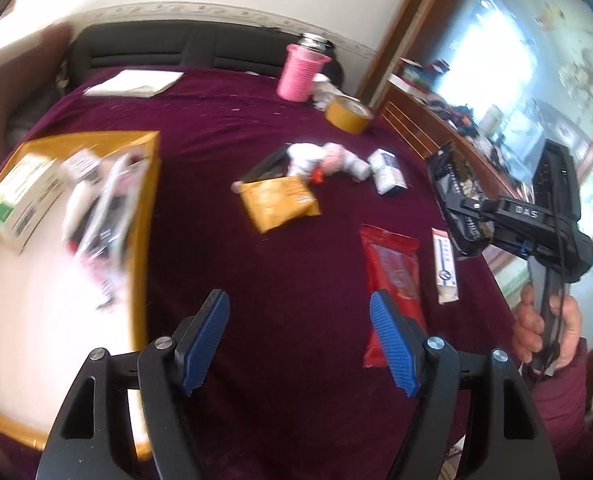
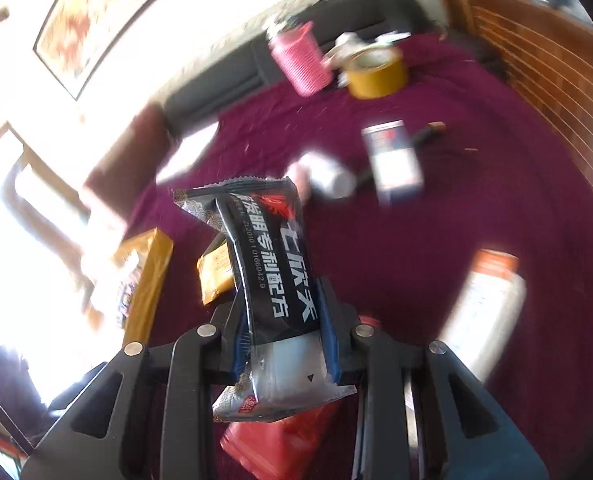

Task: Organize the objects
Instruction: 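Grasp the white-and-blue tube box with the left gripper while the right holds the packet, then carry the black packet and tube box into the tray with both grippers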

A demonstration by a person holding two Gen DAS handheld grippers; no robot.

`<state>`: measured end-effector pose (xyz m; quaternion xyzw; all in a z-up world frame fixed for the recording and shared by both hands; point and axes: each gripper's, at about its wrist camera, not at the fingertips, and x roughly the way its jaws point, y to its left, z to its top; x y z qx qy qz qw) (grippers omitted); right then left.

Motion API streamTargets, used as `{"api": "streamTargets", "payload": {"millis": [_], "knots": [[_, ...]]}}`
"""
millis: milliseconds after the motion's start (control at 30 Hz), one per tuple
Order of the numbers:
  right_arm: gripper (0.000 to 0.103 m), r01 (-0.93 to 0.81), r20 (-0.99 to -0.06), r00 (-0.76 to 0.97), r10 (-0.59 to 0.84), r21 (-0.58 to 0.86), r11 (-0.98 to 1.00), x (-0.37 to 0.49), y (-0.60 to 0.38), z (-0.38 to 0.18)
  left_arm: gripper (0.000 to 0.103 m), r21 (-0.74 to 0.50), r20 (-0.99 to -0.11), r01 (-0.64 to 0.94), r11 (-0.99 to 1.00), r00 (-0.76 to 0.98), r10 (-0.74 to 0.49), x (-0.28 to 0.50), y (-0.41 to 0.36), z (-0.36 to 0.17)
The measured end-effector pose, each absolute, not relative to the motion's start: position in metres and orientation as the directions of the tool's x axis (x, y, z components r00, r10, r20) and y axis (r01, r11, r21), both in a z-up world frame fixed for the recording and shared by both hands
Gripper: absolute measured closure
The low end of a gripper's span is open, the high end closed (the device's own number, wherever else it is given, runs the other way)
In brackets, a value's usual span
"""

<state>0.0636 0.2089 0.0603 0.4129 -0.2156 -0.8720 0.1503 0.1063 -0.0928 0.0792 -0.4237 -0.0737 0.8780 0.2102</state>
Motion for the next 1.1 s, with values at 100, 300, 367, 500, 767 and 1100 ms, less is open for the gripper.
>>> {"api": "streamTargets", "payload": {"millis": [100,300,367,500,767,1100], "knots": [[0.076,0.013,-0.636,-0.665,-0.391,0.514,-0.858,0.092,0.250,0.065,0.036,-0.303,-0.731,-0.405,-0.862,-0.482,0.483,0.092,-0.043,0.079],[0.075,-0.169,-0.627,-0.717,-0.304,0.579,-0.797,0.138,0.338,0.046,0.036,-0.217,-0.756,-0.582,-0.784,-0.408,0.512,0.082,0.077,0.076],[0.075,-0.211,-0.623,-0.721,-0.305,0.615,-0.760,0.149,0.359,0.035,0.036,-0.186,-0.774,-0.642,-0.744,-0.370,0.513,0.080,0.119,0.067],[0.075,-0.259,-0.620,-0.722,-0.308,0.655,-0.710,0.166,0.388,0.019,0.036,-0.069,-0.829,-0.658,-0.750,-0.380,0.410,0.066,0.178,0.039],[0.075,-0.229,-0.585,-0.732,-0.350,0.694,-0.683,0.176,0.401,0.009,0.035,0.042,-0.841,-0.622,-0.782,-0.444,0.308,0.052,0.212,0.003],[0.075,-0.118,-0.558,-0.707,-0.434,0.699,-0.706,0.166,0.358,0.023,0.083,-0.231,-0.749,-0.617,-0.752,-0.381,0.542,0.070,0.143,0.075]]}}
